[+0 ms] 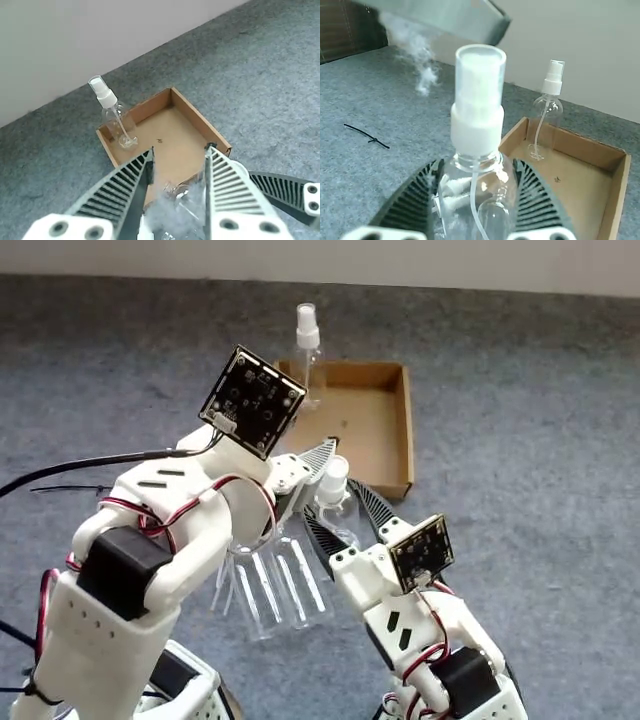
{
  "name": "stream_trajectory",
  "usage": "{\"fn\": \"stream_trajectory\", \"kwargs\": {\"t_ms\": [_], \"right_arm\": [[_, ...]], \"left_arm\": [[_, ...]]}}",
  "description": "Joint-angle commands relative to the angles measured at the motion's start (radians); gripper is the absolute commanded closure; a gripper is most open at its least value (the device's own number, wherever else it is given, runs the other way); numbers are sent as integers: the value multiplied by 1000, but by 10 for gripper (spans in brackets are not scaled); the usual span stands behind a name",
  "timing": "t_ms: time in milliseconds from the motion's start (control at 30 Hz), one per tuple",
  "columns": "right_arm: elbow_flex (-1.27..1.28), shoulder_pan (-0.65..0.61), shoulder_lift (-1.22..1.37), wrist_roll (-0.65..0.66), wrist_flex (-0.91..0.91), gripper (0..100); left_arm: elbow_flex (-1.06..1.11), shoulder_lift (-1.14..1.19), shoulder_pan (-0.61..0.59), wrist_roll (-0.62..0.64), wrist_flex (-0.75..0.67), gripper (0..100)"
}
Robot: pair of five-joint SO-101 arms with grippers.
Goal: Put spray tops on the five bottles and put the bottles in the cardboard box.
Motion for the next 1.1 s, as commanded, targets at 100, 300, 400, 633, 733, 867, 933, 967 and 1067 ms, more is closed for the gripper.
{"fn": "stream_trajectory", "kwargs": {"t_ms": [100,300,400,633,733,867,933,967,1067], "right_arm": [[-7,-2,-10,-5,2,995],[-5,-2,-10,-5,2,995],[-5,-2,-10,-5,2,995],[-5,-2,-8,-6,2,995],[-5,-2,-8,-6,2,995],[-5,-2,-8,-6,2,995],[-5,-2,-8,-5,2,995],[-5,-2,-8,-3,2,995],[-5,-2,-8,-3,2,995]], "left_arm": [[-30,-24,-5,-6,5,838],[-27,-24,-5,-6,5,838],[-45,-24,-5,-6,5,838],[-47,-24,25,-6,5,838],[-47,-24,50,-6,5,839],[-35,-22,45,-6,3,839],[-10,-22,45,-6,5,839],[4,-22,45,-6,3,839],[30,-22,45,-6,-5,839]]}}
